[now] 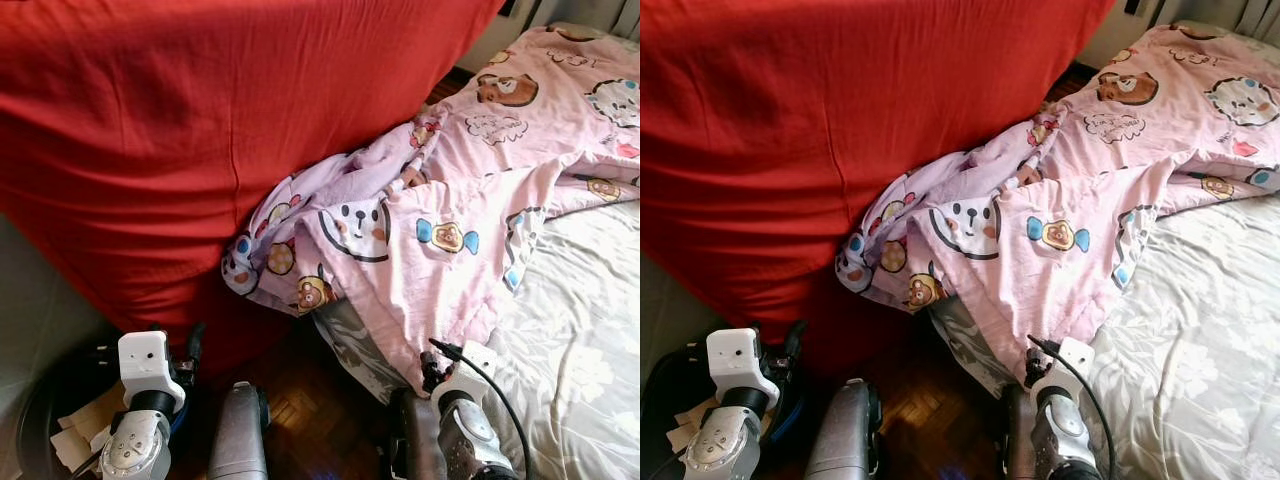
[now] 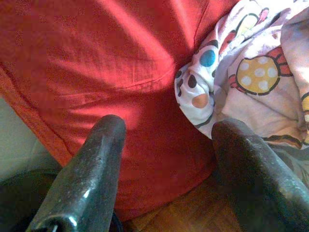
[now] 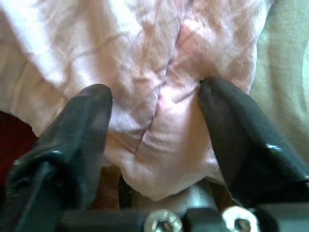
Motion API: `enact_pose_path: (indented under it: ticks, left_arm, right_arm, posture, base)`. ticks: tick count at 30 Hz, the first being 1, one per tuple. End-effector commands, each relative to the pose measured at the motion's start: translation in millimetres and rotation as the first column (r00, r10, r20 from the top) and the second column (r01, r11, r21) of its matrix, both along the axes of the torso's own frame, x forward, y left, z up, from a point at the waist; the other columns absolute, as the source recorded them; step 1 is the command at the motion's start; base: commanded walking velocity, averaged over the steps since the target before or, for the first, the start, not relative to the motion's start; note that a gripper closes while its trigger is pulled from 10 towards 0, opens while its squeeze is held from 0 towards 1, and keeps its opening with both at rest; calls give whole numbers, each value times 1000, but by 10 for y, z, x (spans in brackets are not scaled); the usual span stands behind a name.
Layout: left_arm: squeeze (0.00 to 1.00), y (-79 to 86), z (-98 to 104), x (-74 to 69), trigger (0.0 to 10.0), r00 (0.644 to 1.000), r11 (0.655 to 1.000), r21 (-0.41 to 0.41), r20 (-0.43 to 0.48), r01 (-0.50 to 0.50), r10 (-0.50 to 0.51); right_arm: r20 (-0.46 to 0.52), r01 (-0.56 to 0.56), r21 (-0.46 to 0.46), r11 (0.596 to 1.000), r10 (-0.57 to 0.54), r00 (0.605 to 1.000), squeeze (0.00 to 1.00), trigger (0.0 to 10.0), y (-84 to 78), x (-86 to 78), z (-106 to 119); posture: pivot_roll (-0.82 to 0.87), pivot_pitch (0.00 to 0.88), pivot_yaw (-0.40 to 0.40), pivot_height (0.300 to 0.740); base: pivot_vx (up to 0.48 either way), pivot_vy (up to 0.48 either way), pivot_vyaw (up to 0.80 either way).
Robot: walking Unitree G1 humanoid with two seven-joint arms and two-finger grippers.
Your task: Clean up the room
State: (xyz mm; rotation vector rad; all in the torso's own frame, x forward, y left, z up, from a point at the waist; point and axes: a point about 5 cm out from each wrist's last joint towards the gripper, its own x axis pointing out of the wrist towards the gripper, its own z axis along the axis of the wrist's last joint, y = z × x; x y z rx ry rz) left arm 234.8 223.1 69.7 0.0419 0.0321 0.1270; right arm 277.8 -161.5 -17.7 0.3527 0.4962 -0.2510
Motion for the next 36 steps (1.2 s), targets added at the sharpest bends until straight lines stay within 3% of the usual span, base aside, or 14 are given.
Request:
enact_pose_path:
  ticks: [1,3,4,19,24,27,36]
  left_arm:
    - [0,47,-7,-52,10000,1000,1000,15,-17,-14,14]
    - [0,46,-12,-59,10000,1000,1000,16,-19,-14,14]
    - [0,45,-13,-60,10000,1000,1000,16,-20,-13,14]
    - [0,10,-24,-61,10000,1000,1000,20,-22,-3,4]
    - [0,4,-29,-55,10000,1000,1000,19,-23,-3,3]
    - [0,2,-27,-53,10000,1000,1000,19,-23,-3,3]
    - [0,3,-31,-51,10000,1000,1000,20,-25,-4,4]
  right_arm:
    - [-30,20,20,1000,-19,999,1000,10000,21,-35,-43]
    - [-30,22,21,1000,-21,999,90,10000,24,-26,-37]
    - [-31,22,21,1000,-22,999,0,10000,25,-27,-37]
    - [-33,115,-42,992,-117,993,0,10000,-128,-92,-56]
    - [-69,71,-9,997,-72,995,0,10000,-68,-133,-115]
    - [-80,-9,44,999,13,997,0,10000,53,-132,-140]
    - [-119,-61,45,997,66,991,0,10000,121,-146,-170]
  posture:
    - [88,243,22,580]
    - [89,243,22,580]
    - [90,244,22,580]
    - [84,246,14,580]
    - [85,246,15,580]
    - [85,246,16,580]
    - [87,244,16,580]
  base:
    - [0,0,0]
    - [0,0,0]
    - [0,0,0]
    - [0,0,0]
    - [0,0,0]
    - [0,0,0]
    - [0,0,0]
